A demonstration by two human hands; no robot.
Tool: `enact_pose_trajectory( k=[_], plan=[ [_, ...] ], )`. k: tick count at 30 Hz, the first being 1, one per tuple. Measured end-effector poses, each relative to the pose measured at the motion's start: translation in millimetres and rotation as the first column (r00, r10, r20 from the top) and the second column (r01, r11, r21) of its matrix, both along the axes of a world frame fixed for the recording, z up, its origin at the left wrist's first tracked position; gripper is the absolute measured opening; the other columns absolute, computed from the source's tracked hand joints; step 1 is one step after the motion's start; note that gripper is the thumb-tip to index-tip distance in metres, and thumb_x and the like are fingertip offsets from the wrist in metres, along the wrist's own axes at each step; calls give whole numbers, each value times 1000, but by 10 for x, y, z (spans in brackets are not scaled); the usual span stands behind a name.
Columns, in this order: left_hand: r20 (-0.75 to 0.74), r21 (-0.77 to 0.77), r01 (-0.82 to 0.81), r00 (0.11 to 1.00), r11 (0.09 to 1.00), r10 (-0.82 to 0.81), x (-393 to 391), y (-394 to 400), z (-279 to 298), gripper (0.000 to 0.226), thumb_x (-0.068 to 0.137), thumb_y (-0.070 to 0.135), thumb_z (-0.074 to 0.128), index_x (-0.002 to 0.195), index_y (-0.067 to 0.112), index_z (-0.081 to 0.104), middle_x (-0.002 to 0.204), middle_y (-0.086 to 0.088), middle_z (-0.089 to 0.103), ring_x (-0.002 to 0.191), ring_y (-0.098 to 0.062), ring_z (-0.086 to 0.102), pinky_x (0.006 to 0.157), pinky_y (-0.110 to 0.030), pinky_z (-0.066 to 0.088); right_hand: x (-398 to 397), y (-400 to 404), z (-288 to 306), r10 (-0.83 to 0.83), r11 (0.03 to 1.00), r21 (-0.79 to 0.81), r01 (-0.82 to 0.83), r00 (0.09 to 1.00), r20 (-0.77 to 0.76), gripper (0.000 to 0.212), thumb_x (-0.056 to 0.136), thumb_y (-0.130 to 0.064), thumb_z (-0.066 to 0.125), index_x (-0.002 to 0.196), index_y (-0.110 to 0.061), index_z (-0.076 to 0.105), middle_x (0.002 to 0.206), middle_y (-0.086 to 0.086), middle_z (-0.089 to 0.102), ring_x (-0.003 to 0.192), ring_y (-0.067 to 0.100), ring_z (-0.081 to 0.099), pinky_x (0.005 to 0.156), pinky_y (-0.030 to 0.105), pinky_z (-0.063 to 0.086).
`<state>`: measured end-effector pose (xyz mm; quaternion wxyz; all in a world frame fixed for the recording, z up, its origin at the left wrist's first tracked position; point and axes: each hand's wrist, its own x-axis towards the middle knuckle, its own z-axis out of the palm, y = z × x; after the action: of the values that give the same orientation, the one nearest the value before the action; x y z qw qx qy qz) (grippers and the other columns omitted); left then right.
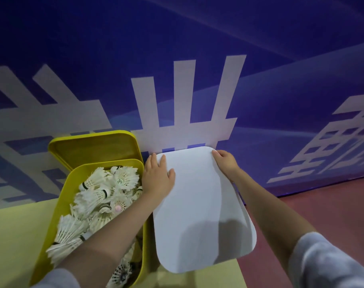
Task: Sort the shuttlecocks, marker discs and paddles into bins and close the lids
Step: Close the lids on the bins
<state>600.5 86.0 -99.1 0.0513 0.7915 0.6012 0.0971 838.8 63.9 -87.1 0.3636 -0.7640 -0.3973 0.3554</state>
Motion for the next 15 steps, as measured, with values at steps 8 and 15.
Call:
enact_pose_trajectory(
  k=[8,15],
  plan=[
    [57,43,92,994,995,-94,-9,-1,5,51,96,39,38,144,21,38,154,-3,30,143,-22,23,115,-36,24,47,42,-21,-16,996,81,22,997,-74,24,96,-30,50,108,-16,67,106,0,66,97,17,59,79,27,41],
    [60,78,207,975,975,-212,-36,-2,21,49,94,47,38,138,28,46,147,1,41,137,-20,33,115,-39,24,-96,-58,4,87,991,57,-124,896,436,38,101,-24,37,137,-25,46,127,5,55,113,26,54,89,32,44]
  ],
)
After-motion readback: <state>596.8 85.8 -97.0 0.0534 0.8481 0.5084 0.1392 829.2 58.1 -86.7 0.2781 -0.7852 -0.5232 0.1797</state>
